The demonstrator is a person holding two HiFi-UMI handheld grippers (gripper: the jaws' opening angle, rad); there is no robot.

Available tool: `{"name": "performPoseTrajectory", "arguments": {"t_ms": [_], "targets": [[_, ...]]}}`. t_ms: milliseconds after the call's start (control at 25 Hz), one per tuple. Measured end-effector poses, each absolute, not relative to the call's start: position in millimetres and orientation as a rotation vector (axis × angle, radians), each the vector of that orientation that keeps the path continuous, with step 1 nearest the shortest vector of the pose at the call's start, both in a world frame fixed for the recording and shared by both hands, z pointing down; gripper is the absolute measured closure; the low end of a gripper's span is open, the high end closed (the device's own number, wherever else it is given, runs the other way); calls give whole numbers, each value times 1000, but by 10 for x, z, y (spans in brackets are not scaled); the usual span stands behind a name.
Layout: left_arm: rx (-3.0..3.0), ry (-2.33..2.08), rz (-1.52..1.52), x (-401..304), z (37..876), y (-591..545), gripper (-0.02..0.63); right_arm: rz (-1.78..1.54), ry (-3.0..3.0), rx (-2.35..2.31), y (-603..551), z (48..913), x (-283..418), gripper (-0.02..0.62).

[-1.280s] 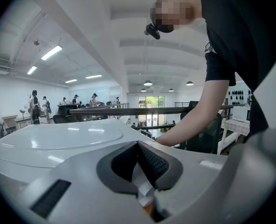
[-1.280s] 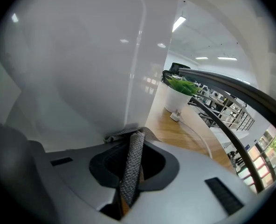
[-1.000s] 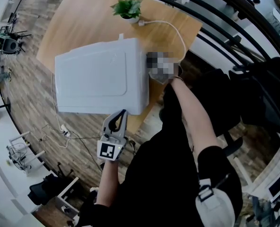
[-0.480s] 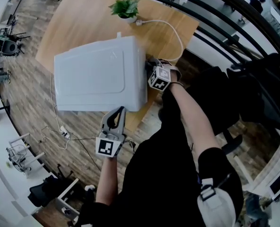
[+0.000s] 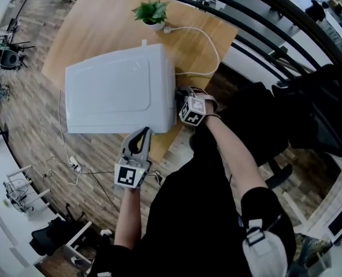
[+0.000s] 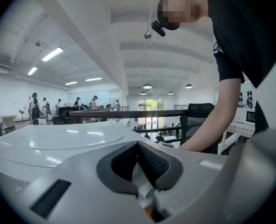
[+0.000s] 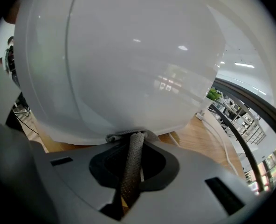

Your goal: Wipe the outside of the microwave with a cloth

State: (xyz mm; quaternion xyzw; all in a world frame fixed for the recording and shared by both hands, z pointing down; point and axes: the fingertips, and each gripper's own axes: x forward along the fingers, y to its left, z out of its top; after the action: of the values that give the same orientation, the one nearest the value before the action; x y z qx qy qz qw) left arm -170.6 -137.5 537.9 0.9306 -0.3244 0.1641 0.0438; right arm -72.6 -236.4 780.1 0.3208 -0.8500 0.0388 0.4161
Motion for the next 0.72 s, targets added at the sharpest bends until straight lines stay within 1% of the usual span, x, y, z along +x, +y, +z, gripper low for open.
{"name": "performPoseTrajectory", "arguments": {"t_ms": [720], "targets": [[2856,-986,444,-1693,5338,-1371,603,131,-2128,723,-1524,7821,-982,565]]}}
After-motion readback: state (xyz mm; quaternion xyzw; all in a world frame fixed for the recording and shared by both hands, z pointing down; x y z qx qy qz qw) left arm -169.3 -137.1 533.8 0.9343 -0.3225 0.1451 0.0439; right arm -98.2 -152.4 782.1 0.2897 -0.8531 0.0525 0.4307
